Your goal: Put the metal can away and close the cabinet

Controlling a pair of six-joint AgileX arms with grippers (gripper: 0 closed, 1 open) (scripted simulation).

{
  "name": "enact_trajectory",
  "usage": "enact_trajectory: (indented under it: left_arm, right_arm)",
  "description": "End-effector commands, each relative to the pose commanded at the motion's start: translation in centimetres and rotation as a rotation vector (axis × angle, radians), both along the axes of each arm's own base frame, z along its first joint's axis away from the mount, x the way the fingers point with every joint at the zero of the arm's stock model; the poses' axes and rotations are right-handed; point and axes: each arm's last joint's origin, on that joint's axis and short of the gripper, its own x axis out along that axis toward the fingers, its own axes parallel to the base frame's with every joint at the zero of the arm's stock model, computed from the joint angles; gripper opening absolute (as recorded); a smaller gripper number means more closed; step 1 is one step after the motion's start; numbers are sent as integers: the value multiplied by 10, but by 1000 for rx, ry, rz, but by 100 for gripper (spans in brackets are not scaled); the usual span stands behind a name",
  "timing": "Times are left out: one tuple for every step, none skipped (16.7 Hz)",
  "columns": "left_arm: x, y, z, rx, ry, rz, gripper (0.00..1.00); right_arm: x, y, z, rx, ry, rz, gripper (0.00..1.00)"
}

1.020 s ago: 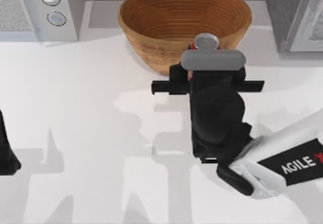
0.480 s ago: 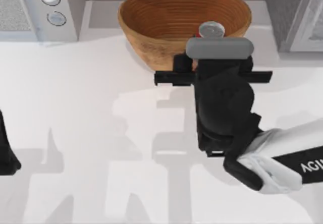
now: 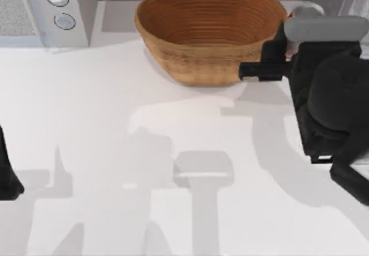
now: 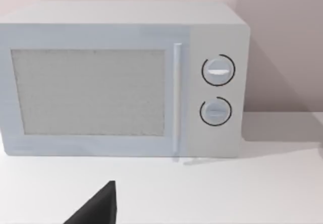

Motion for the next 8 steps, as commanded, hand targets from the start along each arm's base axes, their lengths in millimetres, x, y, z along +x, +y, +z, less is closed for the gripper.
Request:
enact_trajectory:
  left_arm:
    - [0,0,0,0,0,0,100]
    - [0,0,0,0,0,0,100]
    - [0,0,0,0,0,0,100]
    - [0,0,0,0,0,0,100]
    - [0,0,0,0,0,0,100]
    - [0,0,0,0,0,0,100]
    - [0,0,0,0,0,0,100]
    - [0,0,0,0,0,0,100]
  right_arm:
    - [-5,-15,9,3,-2,0,0]
    - [-10,-31,15,2,0,0,0]
    - [-17,-46,20,-1,7,0,0]
    - [-24,-61,22,-3,13,0,0]
    - [-31,-74,24,-3,14,0,0]
    - [-39,-85,28,3,5,0,0]
    - [-48,-95,33,12,-14,0,0]
    - [-58,-105,37,22,-36,0,0]
